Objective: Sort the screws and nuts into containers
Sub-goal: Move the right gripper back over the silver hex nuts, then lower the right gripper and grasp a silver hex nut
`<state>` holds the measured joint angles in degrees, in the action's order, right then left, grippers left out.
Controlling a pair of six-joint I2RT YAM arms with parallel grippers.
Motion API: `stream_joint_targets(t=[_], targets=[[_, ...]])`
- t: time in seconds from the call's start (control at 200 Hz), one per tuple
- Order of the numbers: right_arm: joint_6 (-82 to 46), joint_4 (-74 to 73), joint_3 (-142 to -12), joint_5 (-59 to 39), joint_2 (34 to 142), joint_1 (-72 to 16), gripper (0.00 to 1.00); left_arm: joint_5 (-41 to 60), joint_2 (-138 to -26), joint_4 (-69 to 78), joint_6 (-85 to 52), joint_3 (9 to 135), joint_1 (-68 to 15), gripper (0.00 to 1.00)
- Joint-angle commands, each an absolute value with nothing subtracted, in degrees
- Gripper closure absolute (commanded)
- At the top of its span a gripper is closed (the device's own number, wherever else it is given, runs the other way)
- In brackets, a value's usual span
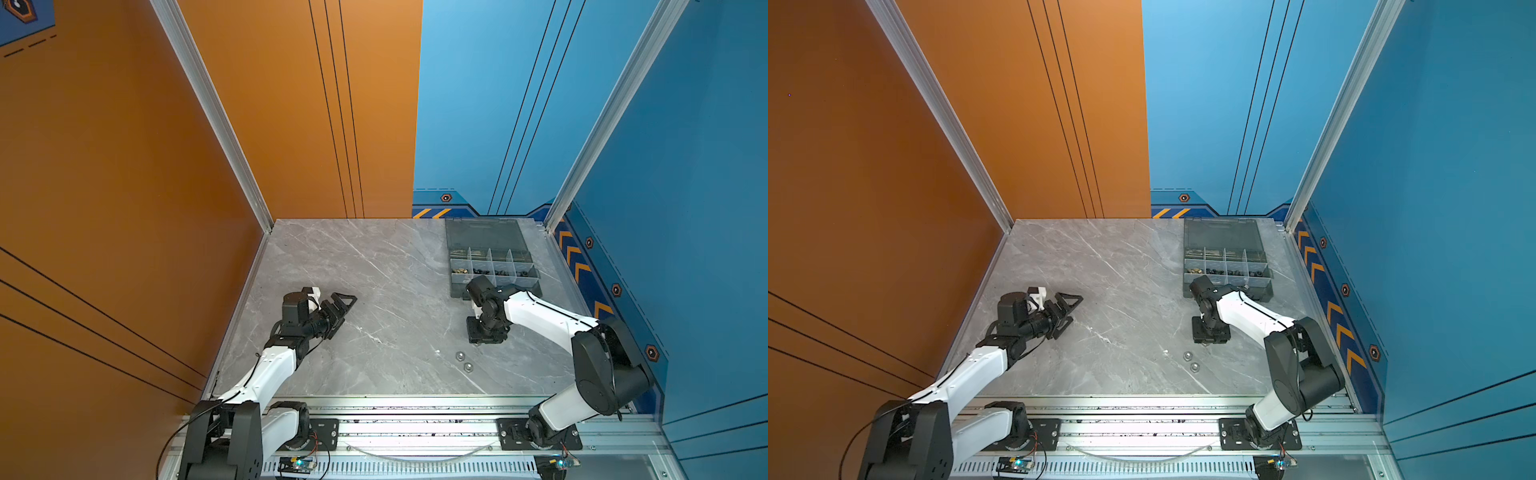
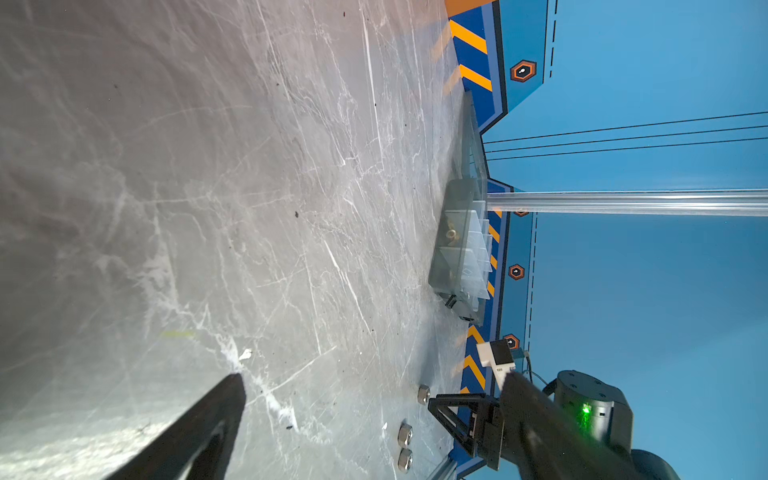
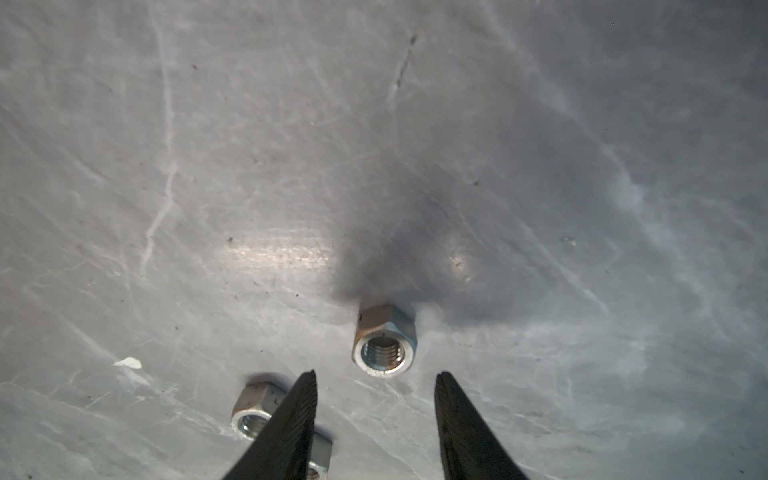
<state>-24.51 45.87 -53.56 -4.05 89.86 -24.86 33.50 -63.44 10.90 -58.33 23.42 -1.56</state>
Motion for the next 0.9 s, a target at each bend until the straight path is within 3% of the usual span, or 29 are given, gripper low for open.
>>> stream_joint_targets(t=[0.0,0.501,0.756,0.891], targets=[[-25.64,45.32,-52.40,-2.25,91.33,-25.07,0.50,34.45,-62.84,11.28,-57.69,23.97,-1.84,0.02],[-25.82,42.04,-51.31,-2.88,93.72,-24.79,0.54,34.09,-63.01,10.99,-57.61,23.98,-2.10,0.02],[-25.84,40.92,-50.72,-2.59,95.00,-24.53,0.63,34.03,-63.53,11.33,-57.53,24.10,-2.07,0.02],[-25.84,40.22,-50.49,-2.89,95.08,-23.99,0.78,34.05,-63.72,11.42,-57.56,24.06,-2.05,0.02]])
